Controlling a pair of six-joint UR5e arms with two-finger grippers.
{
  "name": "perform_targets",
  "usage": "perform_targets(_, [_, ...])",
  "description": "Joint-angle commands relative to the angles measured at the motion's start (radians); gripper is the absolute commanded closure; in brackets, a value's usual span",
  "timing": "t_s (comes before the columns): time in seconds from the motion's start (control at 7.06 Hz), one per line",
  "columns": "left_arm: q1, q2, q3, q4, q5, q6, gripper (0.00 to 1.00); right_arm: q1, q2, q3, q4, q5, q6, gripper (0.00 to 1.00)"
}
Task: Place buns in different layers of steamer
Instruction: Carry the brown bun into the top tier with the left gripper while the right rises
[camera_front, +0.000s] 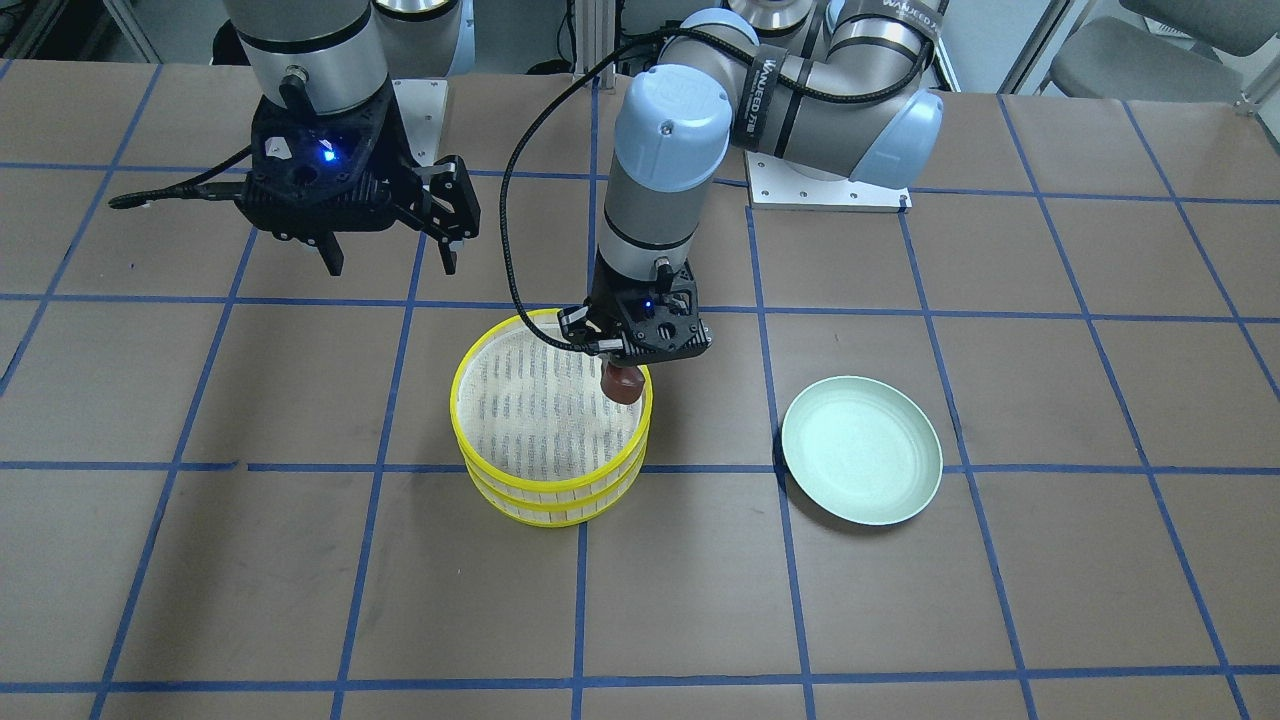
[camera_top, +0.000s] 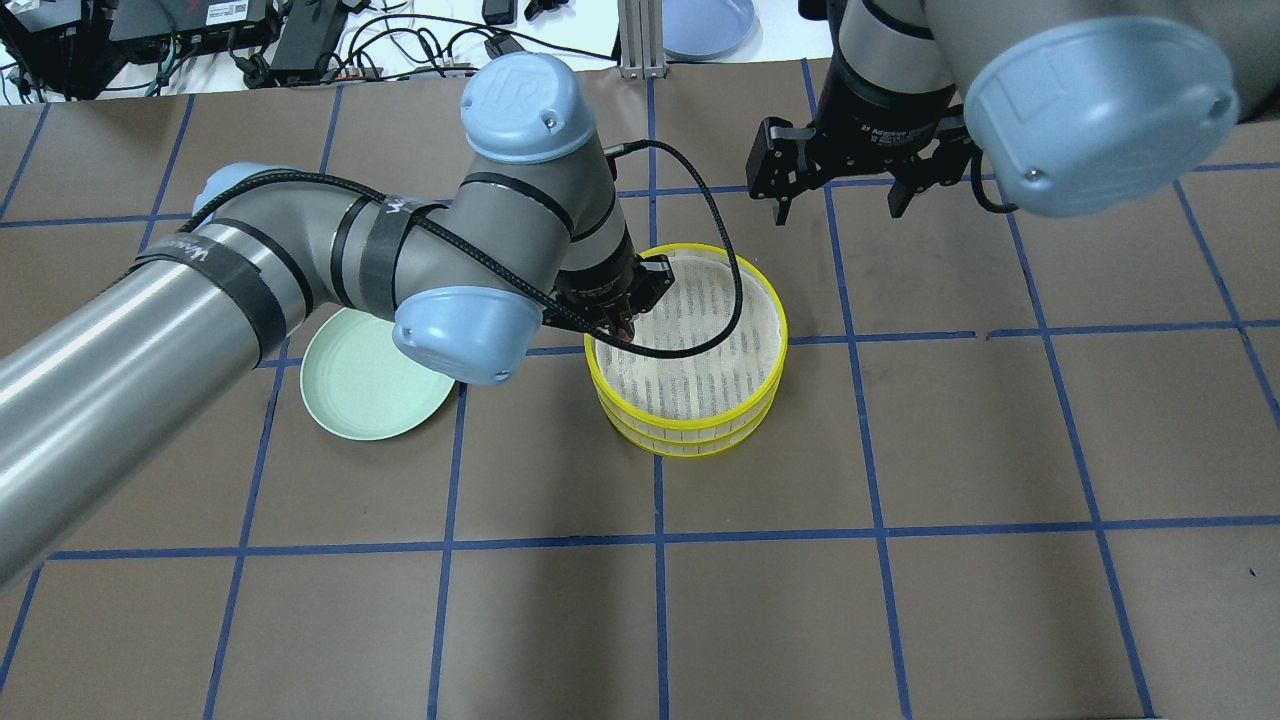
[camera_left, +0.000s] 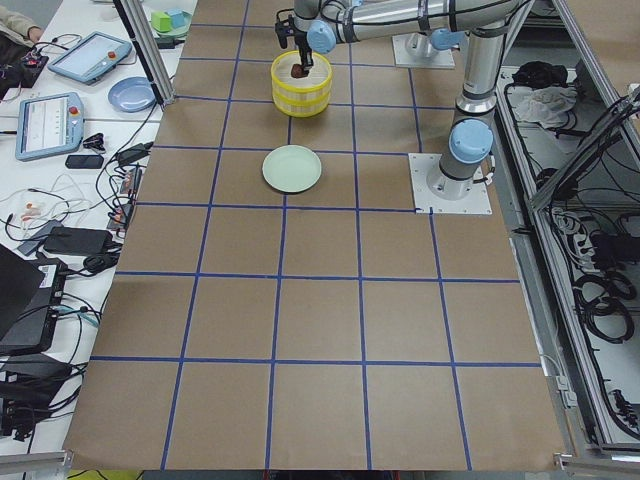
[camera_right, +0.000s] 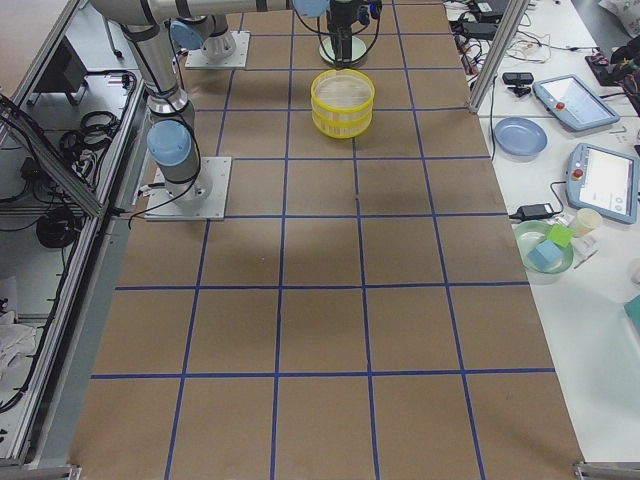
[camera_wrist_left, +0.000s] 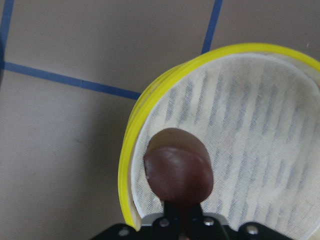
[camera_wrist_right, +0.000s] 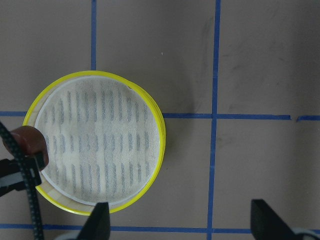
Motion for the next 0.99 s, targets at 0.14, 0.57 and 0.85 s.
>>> perform_targets(0.14, [-0.045, -0.043, 0.002, 0.014, -0.003, -0.037, 0.00, -0.044, 0.027, -0.069, 0.129, -0.004, -0.054, 0.00])
perform_targets(0.57, [-0.046, -0.037, 0.005, 0.017, -0.001, -0.019, 0.00, -0.050, 0.018, -0.051, 0.137, -0.008, -0.064, 0.00])
perform_targets(0.85, [-0.024, 0.021, 0.016, -0.009, 0.016, 0.140, 0.00, -0.051, -0.019, 0.004, 0.126, -0.001, -0.080, 0.00])
